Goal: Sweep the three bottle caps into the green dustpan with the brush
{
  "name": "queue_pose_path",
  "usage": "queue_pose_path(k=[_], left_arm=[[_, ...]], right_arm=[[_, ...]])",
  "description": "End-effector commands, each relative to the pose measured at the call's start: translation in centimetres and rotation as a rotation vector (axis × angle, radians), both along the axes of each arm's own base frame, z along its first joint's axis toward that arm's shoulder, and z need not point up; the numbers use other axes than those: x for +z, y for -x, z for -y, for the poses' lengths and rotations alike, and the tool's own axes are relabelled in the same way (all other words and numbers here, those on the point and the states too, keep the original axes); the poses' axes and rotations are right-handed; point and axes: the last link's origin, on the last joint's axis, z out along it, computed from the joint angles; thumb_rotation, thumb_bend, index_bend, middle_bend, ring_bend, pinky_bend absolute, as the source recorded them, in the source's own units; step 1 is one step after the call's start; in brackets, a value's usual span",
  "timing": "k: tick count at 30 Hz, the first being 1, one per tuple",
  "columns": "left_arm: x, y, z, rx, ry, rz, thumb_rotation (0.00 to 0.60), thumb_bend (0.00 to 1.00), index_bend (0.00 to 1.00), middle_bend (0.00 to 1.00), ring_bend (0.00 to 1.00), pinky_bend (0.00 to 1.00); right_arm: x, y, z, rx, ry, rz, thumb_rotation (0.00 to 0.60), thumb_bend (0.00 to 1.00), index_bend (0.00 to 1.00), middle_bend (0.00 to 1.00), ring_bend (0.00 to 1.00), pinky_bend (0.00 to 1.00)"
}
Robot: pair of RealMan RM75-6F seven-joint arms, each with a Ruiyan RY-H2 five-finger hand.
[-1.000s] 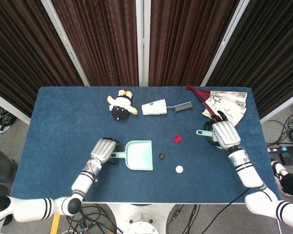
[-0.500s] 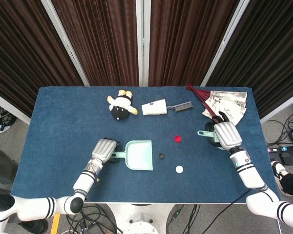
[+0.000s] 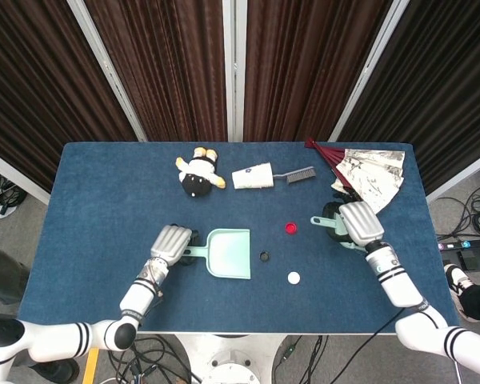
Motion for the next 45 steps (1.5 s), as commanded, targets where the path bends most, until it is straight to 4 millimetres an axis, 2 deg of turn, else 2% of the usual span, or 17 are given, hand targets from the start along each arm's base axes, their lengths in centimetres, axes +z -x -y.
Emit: queue_pose_path(k=[1,7,16,24,33,36,39,45], left_arm=[[0.1,0.0,-0.2,-0.019,0.021,-0.015,0.600,0.34,0.61,0.58,0.46,0.35],[0.4,0.2,-1.2,0.007,0.069,-0.023,0.600,0.35,0.61,0.58,0.46,0.35],[0.9,-0.6,-2.0,-0.004,0.084,-0.074,0.600,0.35,0.61,0.58,0.46,0.35],[0.7,-0.8,-2.3,0.006,0.104,-0.095,0.600,0.35,0.61,0.58,0.46,0.35],[0.6,-0.7,-1.7,0.001,0.123,-0.092,0.600,0.35,0.61,0.58,0.46,0.35],[0.7,-0.7,-1.4,-0.006,0.130,-0.091,0.600,0.36,0.61,0.58,0.46,0.35],[0.7,-0.7,-1.2,-0.014,0.139,-0.089,0.600,0.36,0.61,0.58,0.46,0.35],[0.9,-0.8,-0.6,-0.038,0.147,-0.082,0.600,0.36,0.61,0.58,0.46,0.35]], right_arm=[[-3.1,-2.6,1.5,0.041,-0.111,0.122,0.600,0.46,0.67,0.54,0.19,0.09],[-6.1,-4.7,3.4,0.099,-0.201,0.190,0.600,0.54,0.68,0.54,0.19,0.09],[-7.9,-6.3,5.3,0.165,-0.256,0.219,0.600,0.58,0.69,0.54,0.19,0.09],[-9.7,-7.4,4.6,0.179,-0.329,0.365,0.600,0.60,0.70,0.54,0.19,0.09],[-11.5,-8.9,2.6,0.189,-0.417,0.542,0.600,0.61,0.71,0.56,0.21,0.10],[-11.3,-9.2,1.9,0.203,-0.422,0.585,0.600,0.61,0.72,0.56,0.21,0.10],[-10.1,-8.8,1.3,0.208,-0.388,0.632,0.600,0.61,0.72,0.56,0.22,0.10],[-6.4,-6.1,-1.7,0.149,-0.327,0.610,0.600,0.63,0.72,0.56,0.22,0.10]])
